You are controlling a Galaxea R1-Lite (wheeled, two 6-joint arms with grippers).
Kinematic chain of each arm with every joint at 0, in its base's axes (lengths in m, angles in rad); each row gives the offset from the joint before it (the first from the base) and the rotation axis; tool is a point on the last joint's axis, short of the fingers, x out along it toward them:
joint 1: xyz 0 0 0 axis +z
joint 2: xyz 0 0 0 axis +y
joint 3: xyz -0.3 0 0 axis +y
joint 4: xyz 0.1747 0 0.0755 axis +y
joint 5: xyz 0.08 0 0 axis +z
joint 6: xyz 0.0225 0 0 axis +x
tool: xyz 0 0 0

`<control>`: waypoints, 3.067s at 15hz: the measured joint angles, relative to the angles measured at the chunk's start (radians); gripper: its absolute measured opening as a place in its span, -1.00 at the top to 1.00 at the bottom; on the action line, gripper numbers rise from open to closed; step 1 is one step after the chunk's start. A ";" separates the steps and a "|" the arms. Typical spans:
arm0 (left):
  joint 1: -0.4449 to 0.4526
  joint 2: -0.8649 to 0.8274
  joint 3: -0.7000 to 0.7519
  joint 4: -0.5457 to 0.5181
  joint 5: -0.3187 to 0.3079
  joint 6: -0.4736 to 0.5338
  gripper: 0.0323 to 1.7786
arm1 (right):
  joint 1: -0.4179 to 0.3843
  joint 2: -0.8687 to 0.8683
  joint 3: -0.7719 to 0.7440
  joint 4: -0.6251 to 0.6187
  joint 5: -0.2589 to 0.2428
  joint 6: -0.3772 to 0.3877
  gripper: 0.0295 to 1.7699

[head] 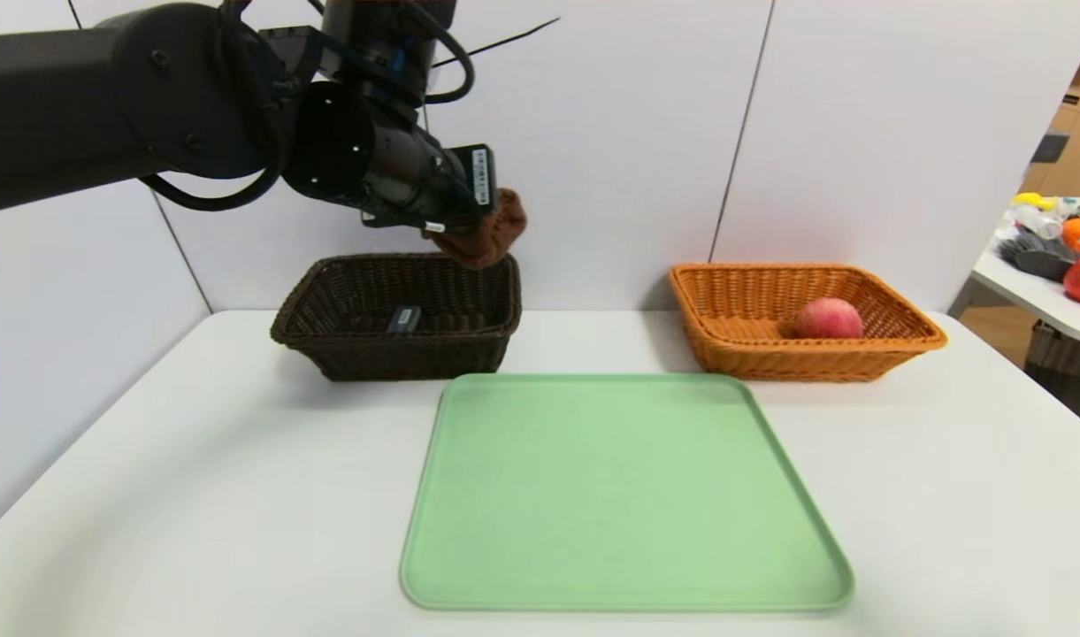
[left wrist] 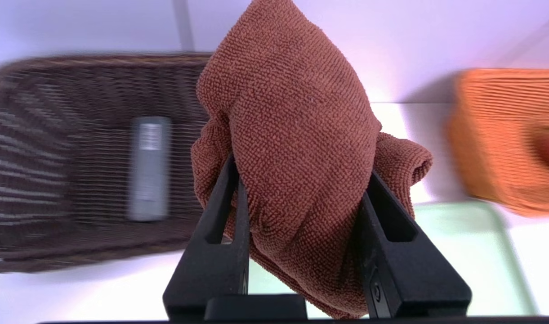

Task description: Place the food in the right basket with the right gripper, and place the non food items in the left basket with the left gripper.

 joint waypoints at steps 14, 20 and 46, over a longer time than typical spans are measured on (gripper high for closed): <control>0.148 0.245 0.003 -0.100 0.019 0.141 0.28 | 0.000 -0.018 -0.016 0.003 -0.008 0.000 -0.92; 0.156 0.296 0.003 -0.116 0.020 0.123 0.28 | -0.002 -0.018 -0.012 0.003 -0.007 0.001 -0.92; 0.142 -0.344 0.256 0.092 0.021 0.239 -0.86 | -0.008 -0.102 -0.016 -0.086 -0.043 -0.050 -0.92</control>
